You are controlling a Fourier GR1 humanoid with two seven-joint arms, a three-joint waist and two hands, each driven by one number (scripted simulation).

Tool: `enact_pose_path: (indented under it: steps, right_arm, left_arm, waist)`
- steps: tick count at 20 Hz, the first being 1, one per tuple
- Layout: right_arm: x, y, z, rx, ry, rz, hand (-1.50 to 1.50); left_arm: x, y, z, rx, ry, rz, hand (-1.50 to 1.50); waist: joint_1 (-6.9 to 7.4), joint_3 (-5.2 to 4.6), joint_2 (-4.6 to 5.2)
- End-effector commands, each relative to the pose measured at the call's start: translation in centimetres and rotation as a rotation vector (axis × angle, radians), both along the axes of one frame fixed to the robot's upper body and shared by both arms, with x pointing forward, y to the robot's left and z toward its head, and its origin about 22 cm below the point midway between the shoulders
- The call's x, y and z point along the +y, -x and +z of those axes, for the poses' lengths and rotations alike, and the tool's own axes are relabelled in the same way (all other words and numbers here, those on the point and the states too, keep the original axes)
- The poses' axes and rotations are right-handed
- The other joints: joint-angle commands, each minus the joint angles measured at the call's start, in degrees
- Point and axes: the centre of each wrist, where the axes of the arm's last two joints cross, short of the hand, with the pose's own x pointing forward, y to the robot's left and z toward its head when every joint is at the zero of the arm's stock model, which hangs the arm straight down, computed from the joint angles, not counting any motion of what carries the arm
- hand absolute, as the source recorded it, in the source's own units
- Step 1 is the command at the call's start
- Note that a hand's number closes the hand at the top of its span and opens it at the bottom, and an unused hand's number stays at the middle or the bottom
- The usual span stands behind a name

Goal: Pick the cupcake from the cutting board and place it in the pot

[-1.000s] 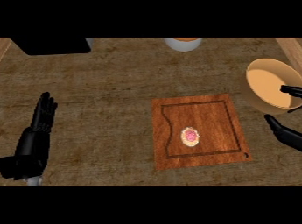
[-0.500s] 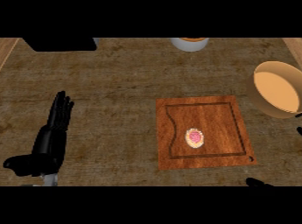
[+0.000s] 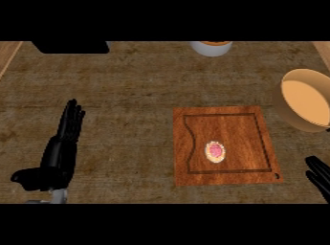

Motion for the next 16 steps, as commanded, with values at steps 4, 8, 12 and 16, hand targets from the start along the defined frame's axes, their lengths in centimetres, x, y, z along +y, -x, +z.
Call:
enact_pose_path:
  steps: [4, 8, 12, 16]
  right_arm:
    - [5.5, 1.4, 1.2, 0.183, 0.186, -0.082, -1.50]
    - [8.9, -0.5, 2.9, 0.242, 0.186, -0.103, -1.50]
    - [11.1, -2.5, 1.2, 0.290, 0.247, -0.105, -1.50]
    - [12.4, -5.1, 0.4, 0.377, 0.313, -0.175, -1.50]
  left_arm:
    - [0.1, -0.6, 0.7, -0.009, -0.004, 0.004, 0.00]
    - [0.7, -0.5, 0.3, 0.002, 0.010, -0.016, 0.00]
    - [0.6, -0.9, 0.7, -0.006, 0.018, -0.032, 0.00]
    - [0.0, -1.9, 0.2, -0.010, 0.003, 0.008, 0.00]
  waist:
    - [0.42, 0.13, -0.02]
    - [0.55, 0.22, -0.03]
    - [0.50, 0.27, -0.05]
    - [0.55, 0.27, 0.03]
